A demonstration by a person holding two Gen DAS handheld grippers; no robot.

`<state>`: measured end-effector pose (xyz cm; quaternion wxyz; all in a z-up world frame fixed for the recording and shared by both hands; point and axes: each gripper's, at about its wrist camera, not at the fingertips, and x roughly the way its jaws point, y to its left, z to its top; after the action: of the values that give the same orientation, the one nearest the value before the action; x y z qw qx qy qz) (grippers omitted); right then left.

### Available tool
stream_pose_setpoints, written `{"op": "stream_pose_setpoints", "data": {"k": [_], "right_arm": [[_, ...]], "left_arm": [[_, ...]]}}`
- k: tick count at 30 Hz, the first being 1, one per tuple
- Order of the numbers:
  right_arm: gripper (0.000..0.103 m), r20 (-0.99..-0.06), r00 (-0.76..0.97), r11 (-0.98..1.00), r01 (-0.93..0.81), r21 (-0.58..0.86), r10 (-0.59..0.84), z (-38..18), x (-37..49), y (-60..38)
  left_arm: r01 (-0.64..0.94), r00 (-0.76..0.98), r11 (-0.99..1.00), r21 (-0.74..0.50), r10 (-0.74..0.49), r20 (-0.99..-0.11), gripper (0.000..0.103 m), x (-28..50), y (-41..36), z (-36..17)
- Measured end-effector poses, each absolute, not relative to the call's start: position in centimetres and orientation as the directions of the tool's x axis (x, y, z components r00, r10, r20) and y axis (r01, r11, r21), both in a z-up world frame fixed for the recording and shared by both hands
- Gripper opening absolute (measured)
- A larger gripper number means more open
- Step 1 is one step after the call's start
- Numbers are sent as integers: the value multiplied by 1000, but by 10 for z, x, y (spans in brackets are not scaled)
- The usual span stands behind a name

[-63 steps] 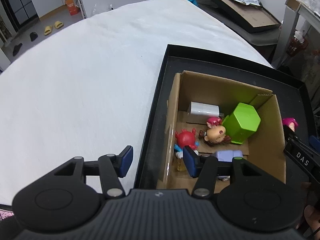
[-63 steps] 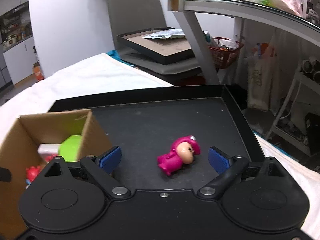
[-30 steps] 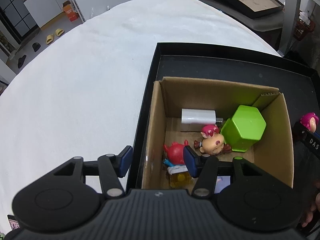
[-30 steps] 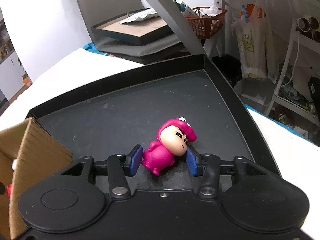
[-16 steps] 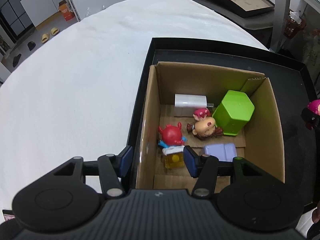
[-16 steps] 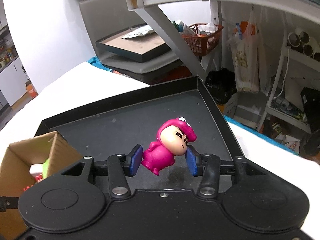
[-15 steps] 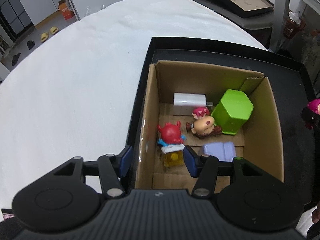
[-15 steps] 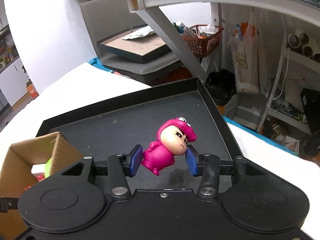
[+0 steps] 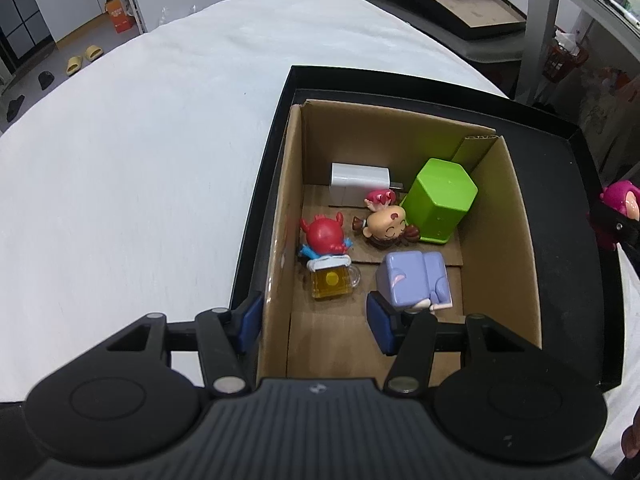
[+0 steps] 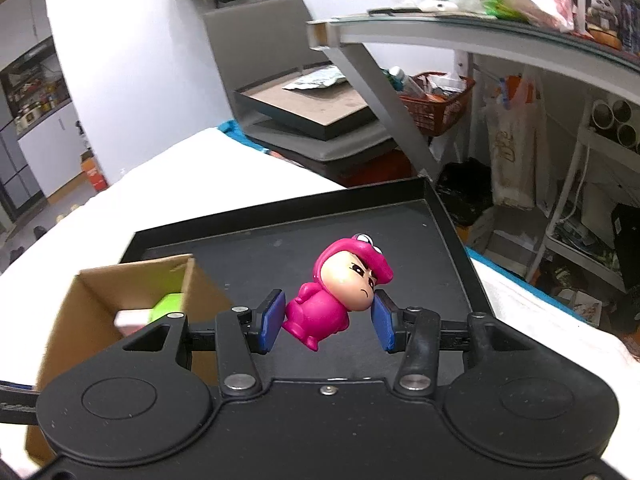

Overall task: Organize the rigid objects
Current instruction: 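Carry the magenta figure into the box and open the right tool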

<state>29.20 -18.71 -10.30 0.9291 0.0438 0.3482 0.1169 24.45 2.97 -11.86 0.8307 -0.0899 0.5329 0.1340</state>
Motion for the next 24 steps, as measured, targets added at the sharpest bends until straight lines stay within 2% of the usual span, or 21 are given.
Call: {"op": "stream_pose_setpoints", "data": {"k": [16, 24], "right_arm": [[46, -618, 723, 945, -306, 116, 310, -81, 260, -153], [46, -621, 709, 919, -391, 49, 334, -79, 248, -120]], "left_arm": [[-282, 435, 957, -66, 66, -898, 54, 219, 35, -117], [-281, 459, 954, -101, 41, -888, 54, 213, 50, -122]]}}
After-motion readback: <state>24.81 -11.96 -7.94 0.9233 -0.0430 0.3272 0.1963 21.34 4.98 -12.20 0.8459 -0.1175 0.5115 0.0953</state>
